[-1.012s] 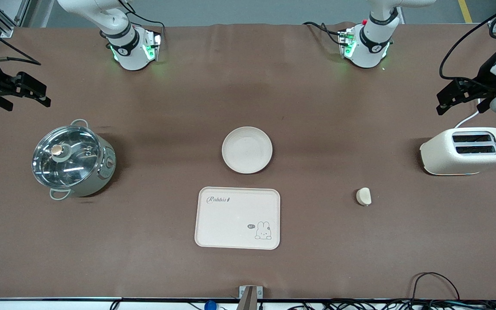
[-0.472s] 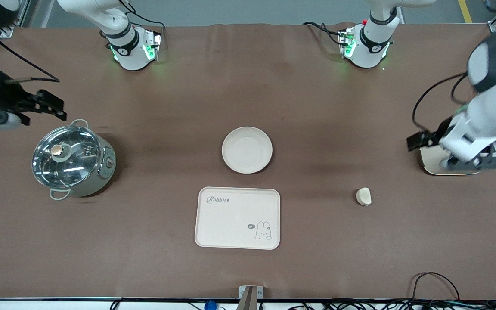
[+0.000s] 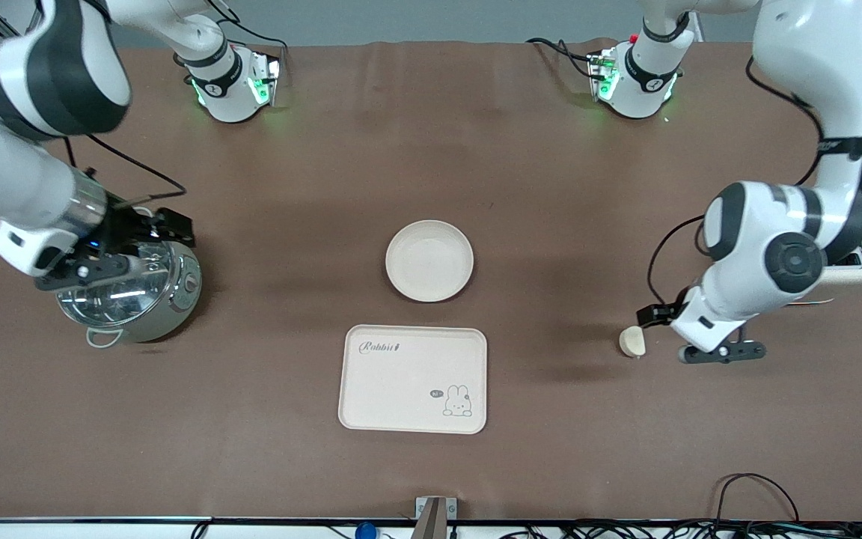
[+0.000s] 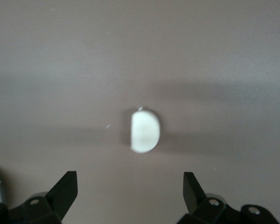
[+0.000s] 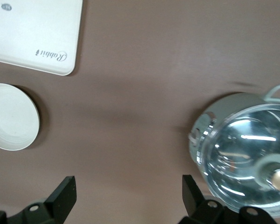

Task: Place bun in plate and plate on tray
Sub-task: 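Grasp the white bun with the left gripper while the right gripper moves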

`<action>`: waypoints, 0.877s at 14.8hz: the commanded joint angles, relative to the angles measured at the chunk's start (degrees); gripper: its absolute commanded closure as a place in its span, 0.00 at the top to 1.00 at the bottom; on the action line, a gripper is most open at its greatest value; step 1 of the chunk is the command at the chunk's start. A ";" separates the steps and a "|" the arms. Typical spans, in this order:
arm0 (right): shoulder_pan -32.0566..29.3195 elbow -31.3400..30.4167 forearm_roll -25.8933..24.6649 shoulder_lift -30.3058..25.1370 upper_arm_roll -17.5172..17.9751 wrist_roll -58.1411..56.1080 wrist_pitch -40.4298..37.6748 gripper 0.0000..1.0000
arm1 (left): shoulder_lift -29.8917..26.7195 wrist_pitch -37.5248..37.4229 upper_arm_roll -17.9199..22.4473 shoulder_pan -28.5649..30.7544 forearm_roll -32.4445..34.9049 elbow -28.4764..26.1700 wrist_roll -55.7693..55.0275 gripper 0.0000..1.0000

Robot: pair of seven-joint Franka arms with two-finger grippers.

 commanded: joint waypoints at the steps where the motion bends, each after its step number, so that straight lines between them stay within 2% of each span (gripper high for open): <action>1: 2.42 1.14 3.13 4.12 -0.37 0.21 1.49 1.00 | 2.28 7.81 -0.17 0.07 -0.01 -2.93 -0.66 1.00; 5: 3.56 1.14 6.83 8.69 -0.28 -0.05 4.74 1.00 | 6.07 21.08 -0.26 0.42 0.08 -7.85 0.21 1.00; 7: 5.05 1.14 8.06 10.63 -0.28 -0.05 6.85 1.00 | 6.95 26.01 -0.26 0.86 0.16 -9.96 0.39 0.93; 11: 6.73 1.14 12.80 13.62 -0.28 -0.14 7.65 1.00 | 7.13 26.65 -0.35 0.77 0.16 -10.32 0.74 0.49; 12: 6.91 1.14 13.77 14.23 -0.28 -0.05 7.65 1.00 | 7.05 26.73 -0.43 0.77 0.25 -10.50 1.09 0.40; 13: 7.08 1.14 14.82 14.67 -0.28 -0.05 7.65 1.00 | 6.96 26.82 -1.13 0.95 0.25 -10.76 1.45 0.37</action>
